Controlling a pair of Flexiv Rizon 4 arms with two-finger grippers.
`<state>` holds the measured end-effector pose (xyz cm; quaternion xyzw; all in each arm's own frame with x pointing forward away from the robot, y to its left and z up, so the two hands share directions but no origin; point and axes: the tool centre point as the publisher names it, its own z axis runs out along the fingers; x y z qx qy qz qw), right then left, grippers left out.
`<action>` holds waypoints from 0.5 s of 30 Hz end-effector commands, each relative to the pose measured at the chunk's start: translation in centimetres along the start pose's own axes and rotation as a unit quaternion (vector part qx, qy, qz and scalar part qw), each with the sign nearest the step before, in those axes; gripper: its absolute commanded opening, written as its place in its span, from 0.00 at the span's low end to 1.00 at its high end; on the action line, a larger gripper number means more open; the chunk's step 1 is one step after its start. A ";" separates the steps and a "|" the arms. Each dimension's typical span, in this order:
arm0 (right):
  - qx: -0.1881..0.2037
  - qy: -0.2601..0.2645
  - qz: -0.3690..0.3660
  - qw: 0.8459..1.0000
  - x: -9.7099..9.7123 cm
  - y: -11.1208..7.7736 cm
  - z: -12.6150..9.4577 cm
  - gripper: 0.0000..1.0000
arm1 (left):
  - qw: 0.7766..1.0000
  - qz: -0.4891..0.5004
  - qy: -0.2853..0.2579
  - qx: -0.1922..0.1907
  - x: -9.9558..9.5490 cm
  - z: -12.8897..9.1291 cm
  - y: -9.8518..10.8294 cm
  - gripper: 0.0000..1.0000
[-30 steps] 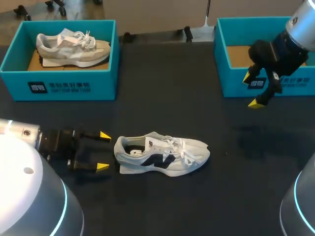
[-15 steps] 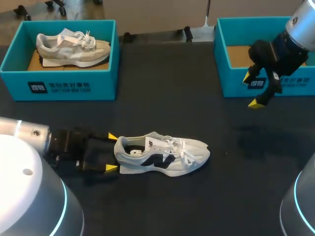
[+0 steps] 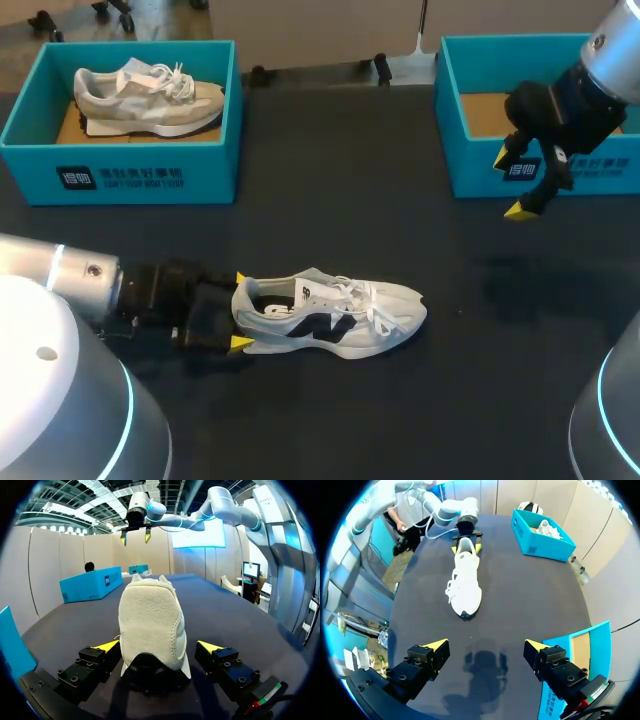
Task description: Take the shoe out of the shoebox, open the shoe tongue, remove and reinsert the insole, then place the shoe into the shoebox
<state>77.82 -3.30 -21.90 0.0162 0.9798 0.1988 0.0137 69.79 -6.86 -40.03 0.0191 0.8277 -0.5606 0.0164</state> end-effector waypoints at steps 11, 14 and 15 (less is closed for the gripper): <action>0.001 0.000 0.000 1.000 0.0 0.0 0.1 1.00 | 1.000 -0.006 -0.006 -0.005 -0.5 2.1 0.4 1.00; 0.001 0.000 0.000 1.000 0.0 0.0 0.1 1.00 | 1.000 -0.007 -0.006 -0.005 -0.6 2.2 0.4 0.98; 0.001 0.000 0.000 1.000 0.0 0.0 0.1 1.00 | 1.000 -0.007 -0.006 -0.005 -0.6 2.2 0.4 0.84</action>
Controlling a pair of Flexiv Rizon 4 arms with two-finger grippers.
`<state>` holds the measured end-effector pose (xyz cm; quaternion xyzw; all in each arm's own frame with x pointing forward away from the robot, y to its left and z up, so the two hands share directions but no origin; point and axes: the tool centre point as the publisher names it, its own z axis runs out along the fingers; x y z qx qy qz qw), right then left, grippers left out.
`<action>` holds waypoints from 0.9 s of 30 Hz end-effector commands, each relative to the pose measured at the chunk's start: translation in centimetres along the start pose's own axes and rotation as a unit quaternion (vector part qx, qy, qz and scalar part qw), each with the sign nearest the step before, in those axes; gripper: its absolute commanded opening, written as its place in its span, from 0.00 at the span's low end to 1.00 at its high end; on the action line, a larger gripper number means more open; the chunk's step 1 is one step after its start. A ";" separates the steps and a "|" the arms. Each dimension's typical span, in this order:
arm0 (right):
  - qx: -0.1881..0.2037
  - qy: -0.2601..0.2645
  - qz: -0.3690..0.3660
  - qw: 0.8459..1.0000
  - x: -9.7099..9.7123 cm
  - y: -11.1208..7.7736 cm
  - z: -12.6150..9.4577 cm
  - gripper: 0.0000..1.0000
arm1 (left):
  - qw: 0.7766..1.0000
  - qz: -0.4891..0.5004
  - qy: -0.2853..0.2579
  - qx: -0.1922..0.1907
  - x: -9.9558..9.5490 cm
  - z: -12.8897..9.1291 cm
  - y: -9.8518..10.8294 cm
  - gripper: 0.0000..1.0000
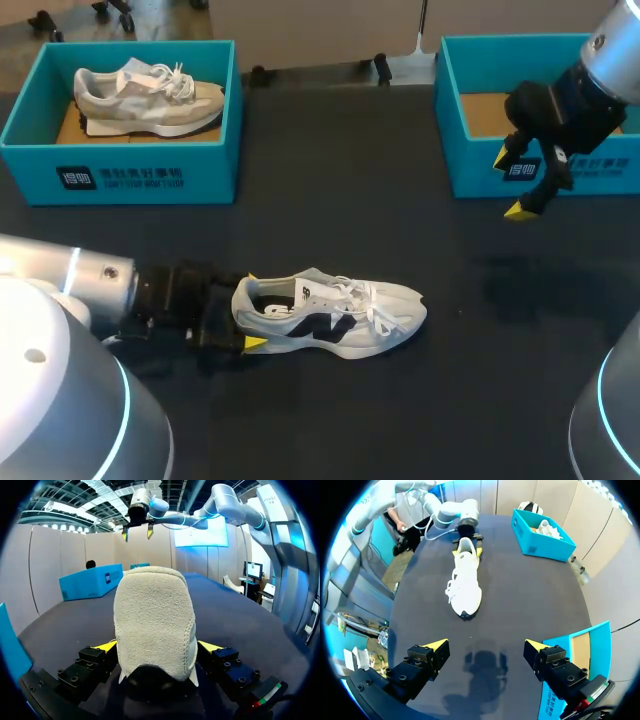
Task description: Take the shoe out of the shoebox, open the shoe tongue, remove and reinsert the insole, then place the shoe into the shoebox
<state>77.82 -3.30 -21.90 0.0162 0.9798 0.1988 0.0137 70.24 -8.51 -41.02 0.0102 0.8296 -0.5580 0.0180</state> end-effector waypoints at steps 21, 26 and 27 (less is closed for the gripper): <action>0.001 0.000 0.000 1.000 0.0 0.0 0.1 1.00 | 1.000 -0.006 0.005 0.002 0.1 0.3 0.0 0.00; 0.001 0.000 0.000 1.000 0.0 0.0 0.1 1.00 | 1.000 -0.006 0.005 0.002 0.1 0.3 0.0 0.00; 0.001 0.000 0.000 1.000 0.0 0.0 0.1 1.00 | 1.000 -0.006 0.005 0.002 0.1 0.3 0.0 0.00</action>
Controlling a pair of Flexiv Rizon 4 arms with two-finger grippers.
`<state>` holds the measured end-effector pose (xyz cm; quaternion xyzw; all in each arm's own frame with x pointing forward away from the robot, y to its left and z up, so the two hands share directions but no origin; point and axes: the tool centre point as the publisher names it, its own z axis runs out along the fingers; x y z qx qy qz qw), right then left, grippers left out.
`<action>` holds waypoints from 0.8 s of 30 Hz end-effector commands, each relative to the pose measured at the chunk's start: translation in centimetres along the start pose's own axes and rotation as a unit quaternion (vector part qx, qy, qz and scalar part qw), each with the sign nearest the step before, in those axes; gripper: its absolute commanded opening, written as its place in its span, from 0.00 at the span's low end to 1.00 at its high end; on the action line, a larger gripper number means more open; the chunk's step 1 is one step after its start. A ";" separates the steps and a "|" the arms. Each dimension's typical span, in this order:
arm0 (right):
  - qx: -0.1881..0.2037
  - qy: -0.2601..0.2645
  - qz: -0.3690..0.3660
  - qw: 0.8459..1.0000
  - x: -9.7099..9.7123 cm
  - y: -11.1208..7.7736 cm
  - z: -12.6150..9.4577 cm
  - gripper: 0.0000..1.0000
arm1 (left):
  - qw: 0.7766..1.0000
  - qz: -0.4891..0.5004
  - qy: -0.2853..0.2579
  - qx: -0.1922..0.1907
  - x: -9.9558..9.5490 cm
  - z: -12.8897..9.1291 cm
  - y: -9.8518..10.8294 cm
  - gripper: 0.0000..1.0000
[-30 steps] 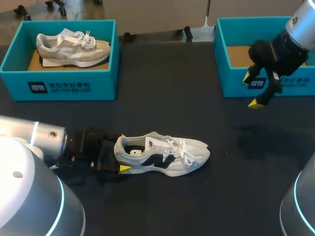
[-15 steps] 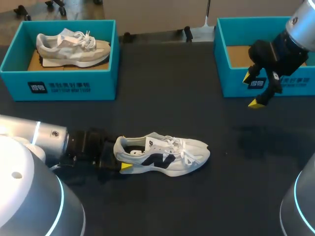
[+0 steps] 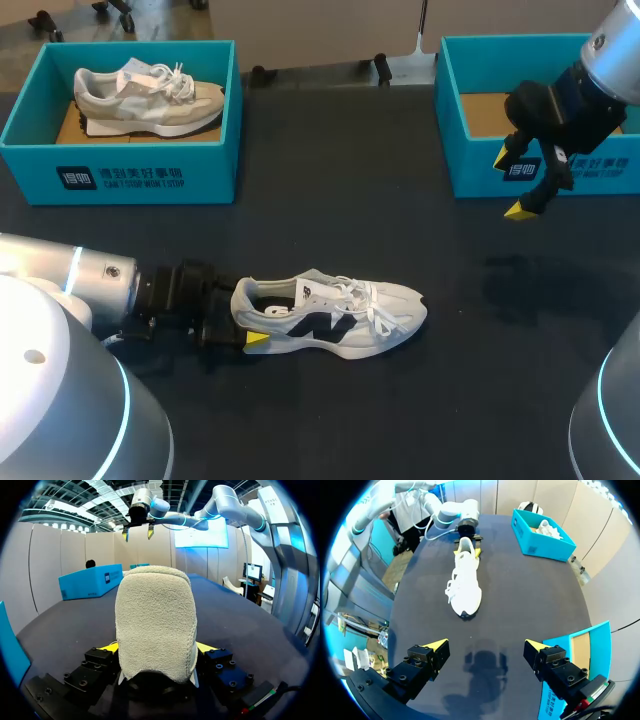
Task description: Take the shoe out of the shoebox, open the shoe tongue, remove and reinsert the insole, then place the shoe into the shoebox
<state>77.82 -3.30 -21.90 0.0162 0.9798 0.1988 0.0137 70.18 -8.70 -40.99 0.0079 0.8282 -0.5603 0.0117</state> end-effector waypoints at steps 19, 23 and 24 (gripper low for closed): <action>-0.011 -0.041 0.069 0.997 0.1 3.4 1.5 1.00 | 1.000 0.000 0.001 -0.001 0.0 0.1 0.1 0.00; -0.007 -0.080 0.129 0.988 0.3 4.5 2.0 1.00 | 1.000 0.000 0.001 -0.001 0.0 0.1 0.1 0.00; -0.010 -0.089 0.144 0.986 0.5 4.9 2.0 1.00 | 1.000 0.000 0.001 -0.001 0.0 0.1 0.1 0.00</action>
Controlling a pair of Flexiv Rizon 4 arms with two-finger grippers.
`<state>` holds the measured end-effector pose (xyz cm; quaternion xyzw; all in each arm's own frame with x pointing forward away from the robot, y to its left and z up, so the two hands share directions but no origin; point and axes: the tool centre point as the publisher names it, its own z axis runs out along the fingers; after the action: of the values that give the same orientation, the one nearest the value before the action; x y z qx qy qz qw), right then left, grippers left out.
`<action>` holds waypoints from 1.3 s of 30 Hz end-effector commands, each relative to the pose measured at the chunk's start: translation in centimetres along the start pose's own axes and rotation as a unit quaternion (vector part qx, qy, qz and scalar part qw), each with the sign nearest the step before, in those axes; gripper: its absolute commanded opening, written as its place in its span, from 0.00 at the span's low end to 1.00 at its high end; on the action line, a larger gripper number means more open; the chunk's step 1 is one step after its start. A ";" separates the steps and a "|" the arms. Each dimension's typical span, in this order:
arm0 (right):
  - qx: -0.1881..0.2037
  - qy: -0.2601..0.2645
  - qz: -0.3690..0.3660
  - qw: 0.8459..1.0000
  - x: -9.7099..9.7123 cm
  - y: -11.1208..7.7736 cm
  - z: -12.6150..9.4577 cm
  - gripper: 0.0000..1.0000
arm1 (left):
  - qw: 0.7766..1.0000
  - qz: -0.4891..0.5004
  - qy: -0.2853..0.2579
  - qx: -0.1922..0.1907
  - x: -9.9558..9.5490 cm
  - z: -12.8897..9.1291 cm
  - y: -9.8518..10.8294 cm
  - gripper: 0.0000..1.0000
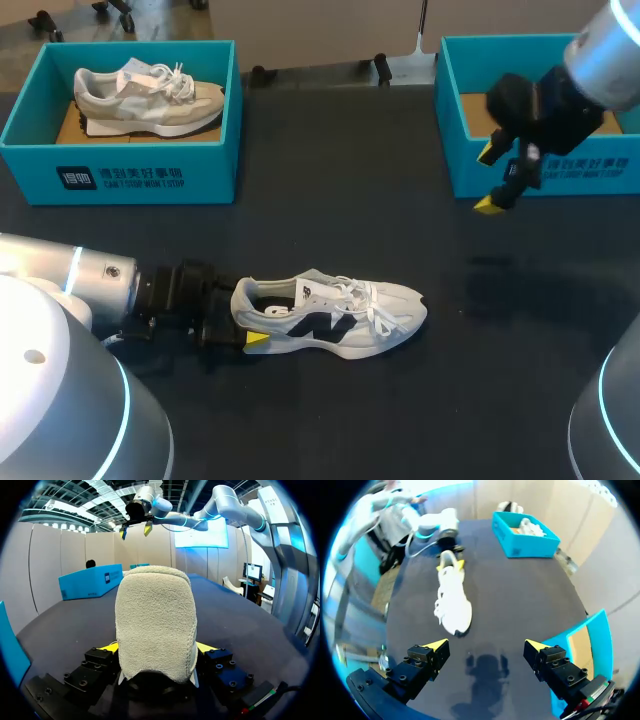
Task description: Take the shoe out of the shoebox, open the shoe tongue, remove and reinsert the insole, then place the shoe into the shoebox
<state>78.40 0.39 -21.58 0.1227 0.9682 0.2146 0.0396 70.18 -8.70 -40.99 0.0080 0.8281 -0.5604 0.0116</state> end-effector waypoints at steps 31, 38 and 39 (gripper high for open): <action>0.030 -0.187 0.394 0.899 8.8 18.1 8.1 1.00 | 1.000 0.000 0.001 -0.001 0.0 0.1 0.1 0.00; 0.029 -0.201 0.422 0.884 10.9 19.1 10.1 1.00 | 1.000 0.000 0.001 -0.001 0.0 0.1 0.1 0.00; 0.038 -0.197 0.423 0.884 11.2 19.2 10.3 1.00 | 1.000 0.000 0.001 -0.001 0.0 0.1 0.1 0.00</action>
<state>73.22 22.02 -21.50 0.5467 0.8112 0.1952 0.0700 70.18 -8.70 -40.99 0.0080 0.8281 -0.5605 0.0115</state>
